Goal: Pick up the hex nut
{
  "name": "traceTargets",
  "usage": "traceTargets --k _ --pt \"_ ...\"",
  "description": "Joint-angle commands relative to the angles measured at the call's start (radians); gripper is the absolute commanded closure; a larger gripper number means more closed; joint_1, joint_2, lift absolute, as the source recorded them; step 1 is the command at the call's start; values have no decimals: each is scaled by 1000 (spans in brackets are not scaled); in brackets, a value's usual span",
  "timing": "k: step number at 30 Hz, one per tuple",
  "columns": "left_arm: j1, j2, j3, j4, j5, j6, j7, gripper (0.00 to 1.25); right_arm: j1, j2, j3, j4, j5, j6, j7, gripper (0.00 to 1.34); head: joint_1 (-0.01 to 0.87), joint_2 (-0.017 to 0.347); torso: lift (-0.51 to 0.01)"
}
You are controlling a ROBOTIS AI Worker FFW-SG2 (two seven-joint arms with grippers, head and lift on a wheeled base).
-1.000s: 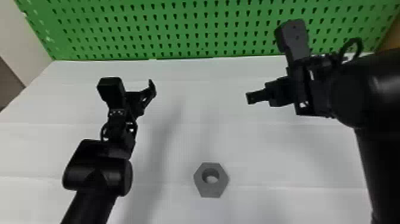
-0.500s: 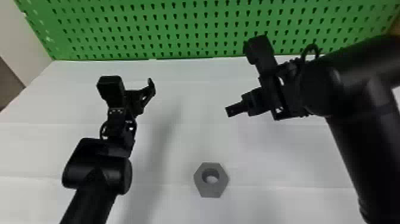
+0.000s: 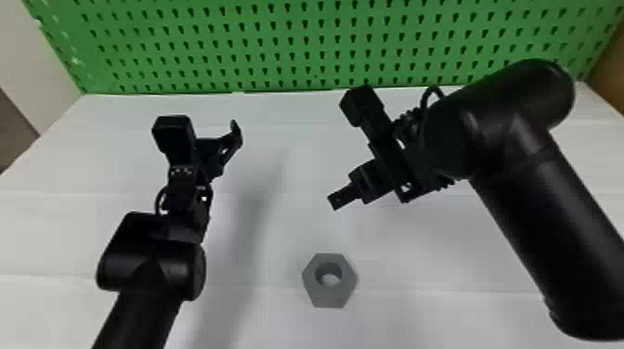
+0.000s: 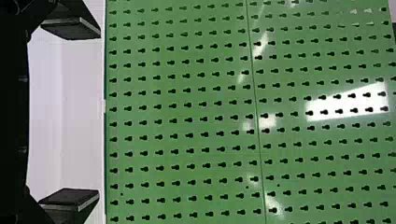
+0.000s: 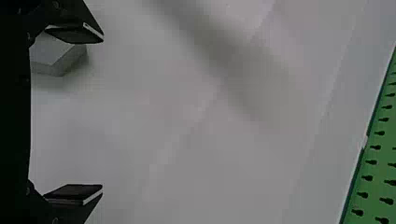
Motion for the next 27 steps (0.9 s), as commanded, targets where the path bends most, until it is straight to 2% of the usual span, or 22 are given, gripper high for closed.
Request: traceTargets --k 1,7,12,27 --pt "-3 0 0 1 -3 3 0 87 -23 -2 52 50 -38 4 0 160 785 149 -84" --pt "-6 0 0 5 -4 3 0 87 -29 1 72 103 -66 4 -2 162 785 149 -84" --pt "-12 0 0 8 -7 3 0 87 -60 -6 137 165 -110 4 -2 162 785 149 -84" --pt "-28 2 -9 18 -10 3 0 87 -86 -2 198 264 -135 4 -2 162 785 149 -84"
